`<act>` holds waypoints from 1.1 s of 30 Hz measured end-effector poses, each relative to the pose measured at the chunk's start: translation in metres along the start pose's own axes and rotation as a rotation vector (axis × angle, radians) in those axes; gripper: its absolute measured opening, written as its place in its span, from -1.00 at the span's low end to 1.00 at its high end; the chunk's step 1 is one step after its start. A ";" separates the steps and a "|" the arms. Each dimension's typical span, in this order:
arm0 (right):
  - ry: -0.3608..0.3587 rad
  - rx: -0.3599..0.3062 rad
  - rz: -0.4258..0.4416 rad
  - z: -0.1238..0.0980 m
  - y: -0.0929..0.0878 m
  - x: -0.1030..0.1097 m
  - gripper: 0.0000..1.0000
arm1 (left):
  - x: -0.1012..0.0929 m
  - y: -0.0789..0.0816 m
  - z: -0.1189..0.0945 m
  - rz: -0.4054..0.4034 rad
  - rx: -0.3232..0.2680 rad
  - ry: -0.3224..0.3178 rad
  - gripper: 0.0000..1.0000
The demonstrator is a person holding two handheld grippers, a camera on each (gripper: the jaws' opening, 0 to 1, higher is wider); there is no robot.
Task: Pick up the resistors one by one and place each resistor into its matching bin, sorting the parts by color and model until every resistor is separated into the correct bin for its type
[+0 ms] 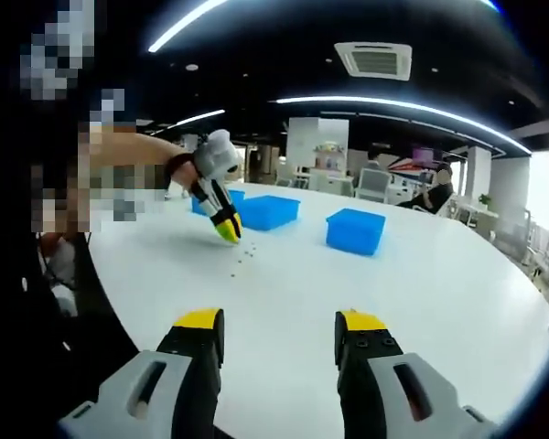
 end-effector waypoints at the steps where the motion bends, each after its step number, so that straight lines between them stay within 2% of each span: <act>1: 0.000 0.000 0.000 0.000 0.000 0.000 0.00 | 0.000 0.000 0.000 0.003 0.000 0.003 -0.68; 7: 0.002 -0.004 0.003 0.000 0.000 0.000 0.00 | 0.001 -0.003 0.006 0.024 0.021 0.013 -0.73; 13: -0.001 -0.006 0.008 -0.001 -0.001 0.000 0.00 | -0.001 -0.003 0.006 0.005 0.023 -0.009 -0.81; 17: 0.004 -0.006 0.012 0.000 -0.002 0.001 0.00 | -0.004 -0.004 0.007 -0.056 0.026 -0.046 -0.87; 21: 0.009 -0.007 0.010 0.000 0.000 0.003 0.00 | -0.003 -0.005 0.007 -0.089 0.007 -0.054 -0.89; 24: 0.010 -0.010 0.008 0.000 0.001 0.002 0.00 | -0.003 -0.006 0.007 -0.104 -0.019 -0.058 -0.89; 27: 0.009 -0.012 0.006 -0.001 0.003 0.002 0.00 | -0.003 -0.007 0.007 -0.125 -0.075 -0.062 -0.89; 31: 0.008 -0.017 0.004 -0.001 0.006 0.003 0.00 | 0.002 -0.005 -0.001 -0.198 -0.182 -0.054 -0.90; 33: 0.010 -0.018 -0.001 -0.001 0.009 0.005 0.00 | 0.005 -0.003 -0.013 -0.236 -0.251 -0.045 -0.89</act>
Point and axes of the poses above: the point that each gripper's makers call its tool centre point, and the gripper's own axes: z roughly forward along the fingers, x roughly to its left, y roughly out of its top, the point moved 2 cm from there along -z, roughly backward along the fingers, and after that the axes turned 9 degrees about -z, right-handed, at the moved point
